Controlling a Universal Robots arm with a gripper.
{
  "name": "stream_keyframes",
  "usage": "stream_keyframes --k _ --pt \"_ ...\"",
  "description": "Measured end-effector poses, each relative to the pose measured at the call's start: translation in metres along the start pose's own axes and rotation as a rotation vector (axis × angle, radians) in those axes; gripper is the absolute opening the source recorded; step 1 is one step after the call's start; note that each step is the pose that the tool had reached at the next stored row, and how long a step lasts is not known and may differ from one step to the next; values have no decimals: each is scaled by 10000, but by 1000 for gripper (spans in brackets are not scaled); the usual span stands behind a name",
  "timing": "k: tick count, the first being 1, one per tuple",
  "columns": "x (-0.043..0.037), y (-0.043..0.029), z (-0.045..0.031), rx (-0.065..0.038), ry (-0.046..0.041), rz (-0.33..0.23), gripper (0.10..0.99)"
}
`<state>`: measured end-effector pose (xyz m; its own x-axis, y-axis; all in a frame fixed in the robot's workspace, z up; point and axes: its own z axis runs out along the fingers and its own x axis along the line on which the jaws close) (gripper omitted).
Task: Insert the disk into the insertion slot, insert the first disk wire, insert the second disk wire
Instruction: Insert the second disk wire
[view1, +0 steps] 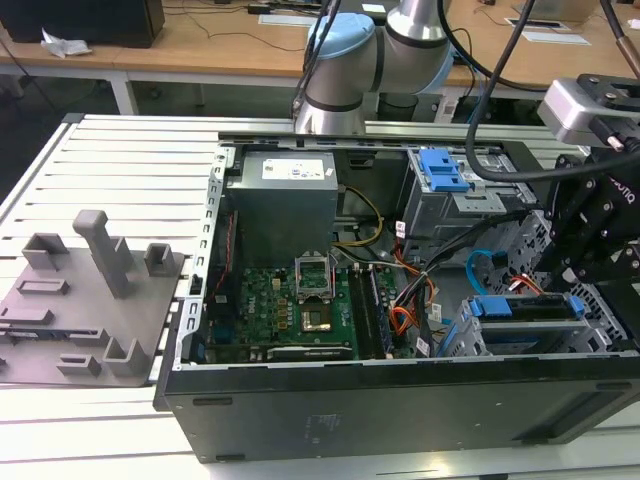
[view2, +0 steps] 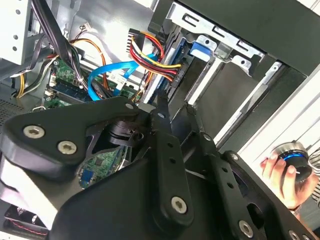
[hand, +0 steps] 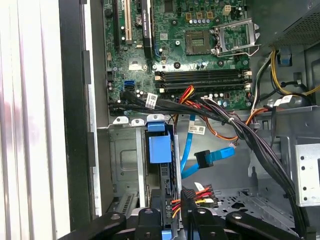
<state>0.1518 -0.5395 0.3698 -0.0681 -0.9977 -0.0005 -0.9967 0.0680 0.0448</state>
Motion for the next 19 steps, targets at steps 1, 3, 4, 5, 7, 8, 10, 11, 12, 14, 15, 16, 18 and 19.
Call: stream_keyframes --k 1,3,4,5,7,8,10,11,12,14,15,16,18,19 --pt "-2 0 0 0 1 0 302" --pt "-48 5 0 0 3 2 302" --pt "-69 6 0 0 4 1 302" --pt "-121 9 1 0 7 1 302" --pt "-237 17 1 1 20 1 302" --pt "-299 21 0 2 26 1 302" --pt "-367 25 1 2 28 -40 302" --pt "-368 25 2 1 36 -254 302" --pt "-368 25 2 2 54 -640 302" --pt "-368 25 2 2 70 -1004 302" --pt "-368 25 2 2 81 -1232 302" --pt "-368 25 2 2 83 -1287 302" --pt "-368 25 2 3 84 -1290 302" --pt "-373 27 6 2 83 -1292 302"
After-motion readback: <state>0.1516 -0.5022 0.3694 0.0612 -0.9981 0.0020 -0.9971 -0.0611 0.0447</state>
